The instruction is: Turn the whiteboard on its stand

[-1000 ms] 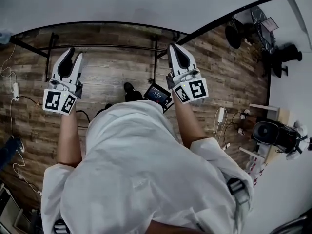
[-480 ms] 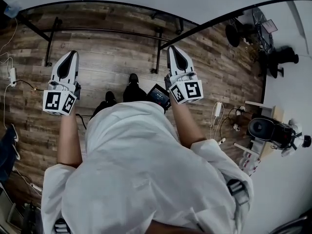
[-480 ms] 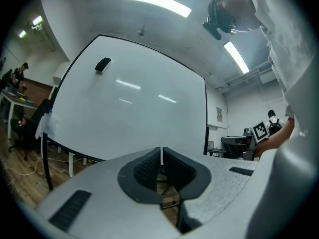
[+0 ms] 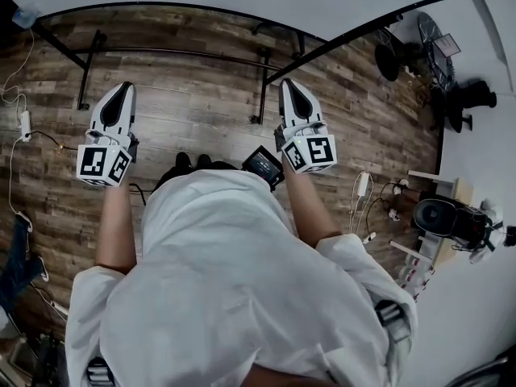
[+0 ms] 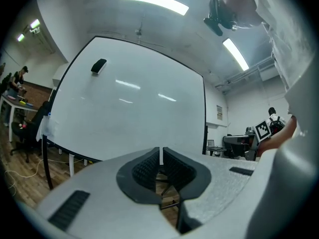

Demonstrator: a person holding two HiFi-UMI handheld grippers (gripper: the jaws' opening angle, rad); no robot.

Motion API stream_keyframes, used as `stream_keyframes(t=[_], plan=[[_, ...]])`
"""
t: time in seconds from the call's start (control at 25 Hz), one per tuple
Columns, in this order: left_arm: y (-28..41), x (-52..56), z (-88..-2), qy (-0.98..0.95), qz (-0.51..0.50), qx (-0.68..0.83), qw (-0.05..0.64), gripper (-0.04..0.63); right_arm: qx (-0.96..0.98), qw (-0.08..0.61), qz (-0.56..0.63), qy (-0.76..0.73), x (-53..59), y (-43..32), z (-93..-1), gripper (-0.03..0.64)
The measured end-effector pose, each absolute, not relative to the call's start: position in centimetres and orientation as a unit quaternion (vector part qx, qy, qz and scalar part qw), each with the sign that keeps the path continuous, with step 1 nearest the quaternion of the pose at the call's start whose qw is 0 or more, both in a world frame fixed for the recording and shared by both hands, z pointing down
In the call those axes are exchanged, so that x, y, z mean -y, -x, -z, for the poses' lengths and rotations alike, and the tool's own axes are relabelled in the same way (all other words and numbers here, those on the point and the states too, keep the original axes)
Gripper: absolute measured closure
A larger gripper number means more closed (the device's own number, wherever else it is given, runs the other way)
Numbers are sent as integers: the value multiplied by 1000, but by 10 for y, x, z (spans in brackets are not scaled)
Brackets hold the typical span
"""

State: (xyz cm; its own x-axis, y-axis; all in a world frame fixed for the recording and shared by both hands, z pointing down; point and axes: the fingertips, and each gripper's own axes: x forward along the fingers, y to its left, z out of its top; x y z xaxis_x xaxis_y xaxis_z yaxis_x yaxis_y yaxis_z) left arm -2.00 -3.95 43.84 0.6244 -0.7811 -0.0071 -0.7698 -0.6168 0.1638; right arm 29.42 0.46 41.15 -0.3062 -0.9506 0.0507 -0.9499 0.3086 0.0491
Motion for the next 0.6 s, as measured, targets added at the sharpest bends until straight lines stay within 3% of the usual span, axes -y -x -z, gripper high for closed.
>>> stream_keyframes(t=[0.6], plan=[[-50,24,-436,-907,12,417,58,575,799,28,14,-601,-33,-359,-422,620]])
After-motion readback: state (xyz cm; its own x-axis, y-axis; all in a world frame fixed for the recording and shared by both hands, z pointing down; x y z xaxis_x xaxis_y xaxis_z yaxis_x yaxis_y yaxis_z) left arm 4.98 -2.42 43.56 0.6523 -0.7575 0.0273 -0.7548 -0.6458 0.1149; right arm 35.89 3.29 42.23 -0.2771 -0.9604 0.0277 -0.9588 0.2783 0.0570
